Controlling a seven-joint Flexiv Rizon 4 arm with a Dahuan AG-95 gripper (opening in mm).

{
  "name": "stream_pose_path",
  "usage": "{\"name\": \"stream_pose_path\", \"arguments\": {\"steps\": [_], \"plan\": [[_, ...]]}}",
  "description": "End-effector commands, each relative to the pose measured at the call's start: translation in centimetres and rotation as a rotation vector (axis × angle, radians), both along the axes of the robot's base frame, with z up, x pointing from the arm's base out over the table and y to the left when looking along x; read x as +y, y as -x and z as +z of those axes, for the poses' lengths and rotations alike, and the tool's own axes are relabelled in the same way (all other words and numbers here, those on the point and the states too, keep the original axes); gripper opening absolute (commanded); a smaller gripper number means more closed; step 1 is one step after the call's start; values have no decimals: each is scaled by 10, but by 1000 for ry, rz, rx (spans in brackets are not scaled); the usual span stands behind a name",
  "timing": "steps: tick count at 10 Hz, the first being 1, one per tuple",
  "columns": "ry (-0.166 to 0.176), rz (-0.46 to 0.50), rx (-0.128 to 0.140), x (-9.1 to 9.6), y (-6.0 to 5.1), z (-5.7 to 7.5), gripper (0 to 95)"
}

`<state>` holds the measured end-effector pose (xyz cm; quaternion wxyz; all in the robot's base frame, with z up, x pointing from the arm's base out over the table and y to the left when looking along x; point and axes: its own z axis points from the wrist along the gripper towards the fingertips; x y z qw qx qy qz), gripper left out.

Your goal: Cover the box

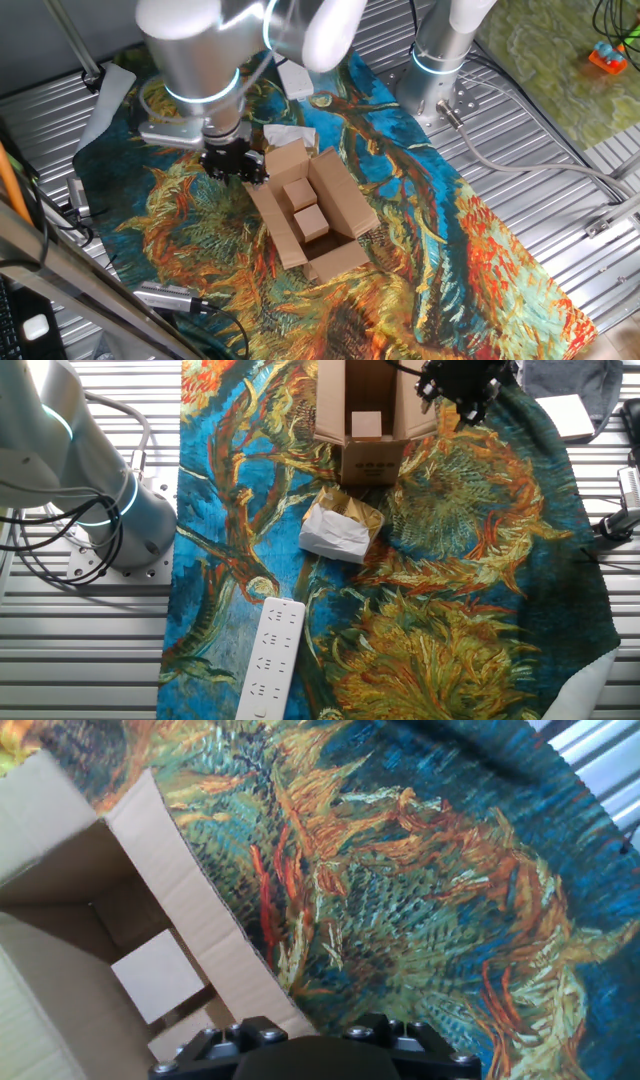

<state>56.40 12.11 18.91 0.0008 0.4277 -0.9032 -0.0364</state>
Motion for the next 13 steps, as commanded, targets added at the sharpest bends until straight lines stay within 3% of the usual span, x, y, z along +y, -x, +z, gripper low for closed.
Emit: {"name": "stream_pose_path", "arguments": {"steps": [1, 3, 5, 9, 13], "plan": [[-131, -278, 55, 0, 1, 1, 0], [-143, -330, 70, 0, 1, 1, 0], [-184, -375, 98, 0, 1, 1, 0], [-168, -441, 137, -1, 1, 1, 0], [-166, -468, 143, -40, 27, 10, 0]]}}
